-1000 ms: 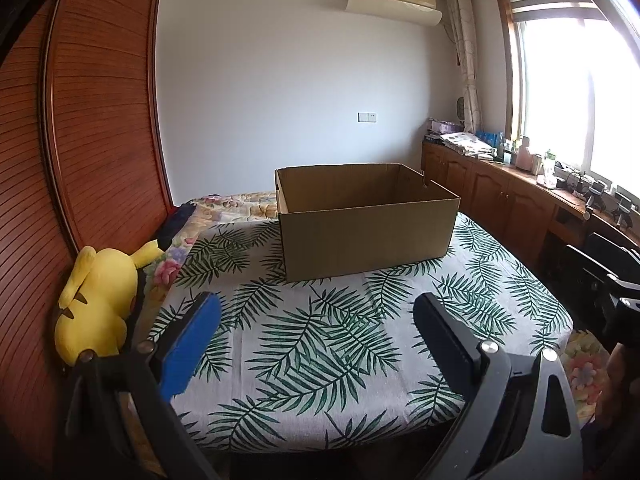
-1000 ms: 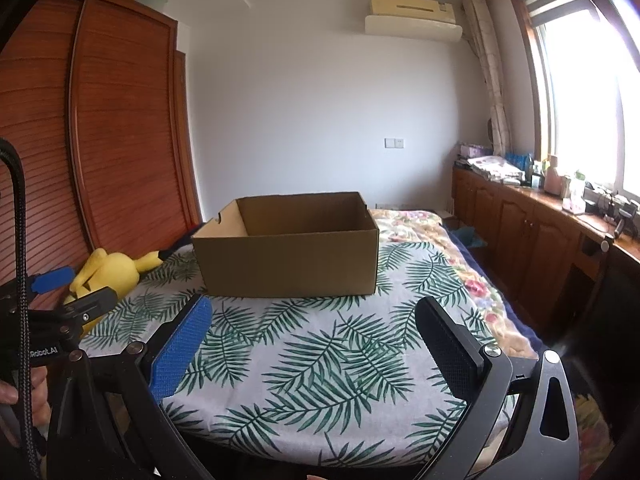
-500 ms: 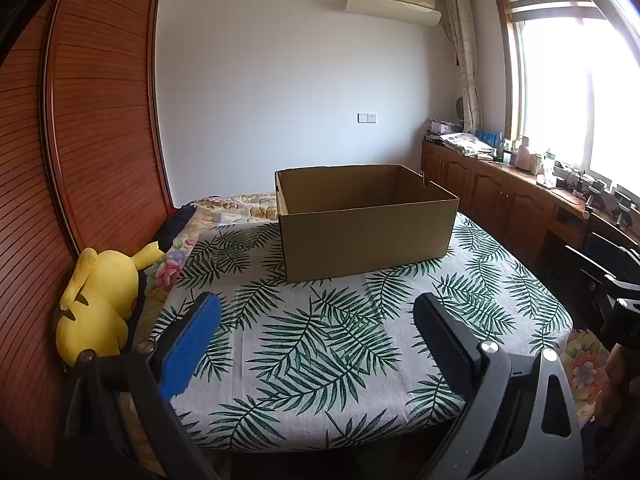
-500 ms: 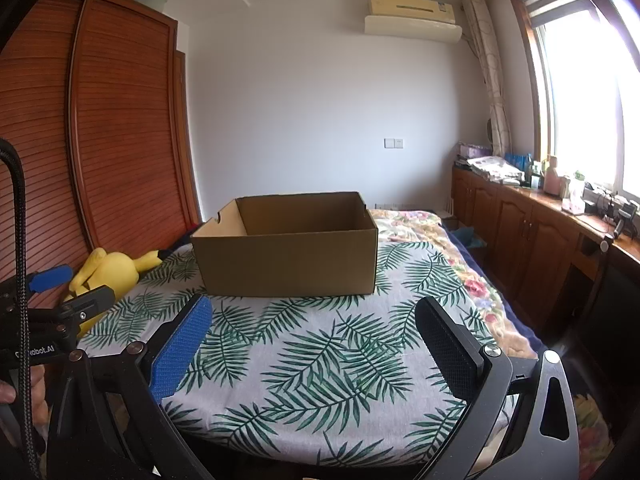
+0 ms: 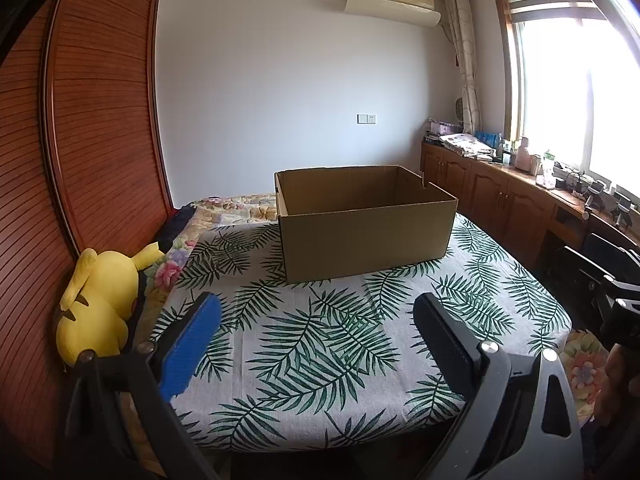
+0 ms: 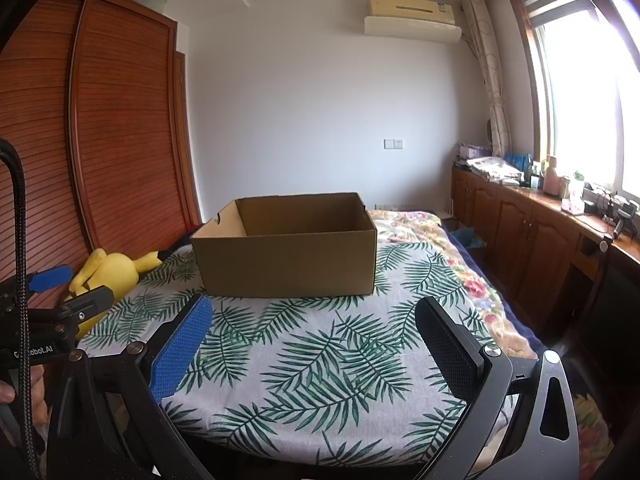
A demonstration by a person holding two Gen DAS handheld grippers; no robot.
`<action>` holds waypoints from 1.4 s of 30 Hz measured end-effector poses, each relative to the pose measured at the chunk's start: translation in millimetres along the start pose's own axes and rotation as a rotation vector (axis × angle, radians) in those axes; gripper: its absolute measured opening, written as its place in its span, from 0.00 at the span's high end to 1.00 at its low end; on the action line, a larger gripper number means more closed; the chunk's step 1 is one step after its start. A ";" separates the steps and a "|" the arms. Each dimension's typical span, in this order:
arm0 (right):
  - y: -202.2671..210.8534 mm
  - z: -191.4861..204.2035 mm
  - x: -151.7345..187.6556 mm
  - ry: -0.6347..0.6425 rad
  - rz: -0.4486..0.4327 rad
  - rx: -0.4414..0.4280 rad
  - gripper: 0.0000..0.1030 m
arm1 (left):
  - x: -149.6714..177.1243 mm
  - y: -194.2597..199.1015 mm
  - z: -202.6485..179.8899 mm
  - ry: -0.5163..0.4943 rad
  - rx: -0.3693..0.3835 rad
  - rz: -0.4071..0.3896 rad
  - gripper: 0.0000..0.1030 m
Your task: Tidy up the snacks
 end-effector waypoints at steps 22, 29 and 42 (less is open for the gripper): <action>0.6 -0.2 2.5 -0.005 0.006 -0.003 0.00 | 1.6 0.0 1.5 0.003 0.007 0.007 0.05; 0.3 1.1 3.3 -0.004 0.007 -0.001 0.00 | 1.9 -0.9 1.4 0.003 0.006 0.010 0.05; 0.7 -1.1 3.1 -0.006 0.010 0.000 0.00 | 1.4 -0.3 3.3 0.007 0.006 0.004 0.05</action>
Point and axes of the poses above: each gripper's, at about its wrist camera, not at the fingertips, and y roughly against the way its jaws point, z to its left, x to its underside, the point moved 10 cm from there along -y, roughly the way its jaws point, and after that the axes turned 13 degrees about z, right-handed, at the moved point
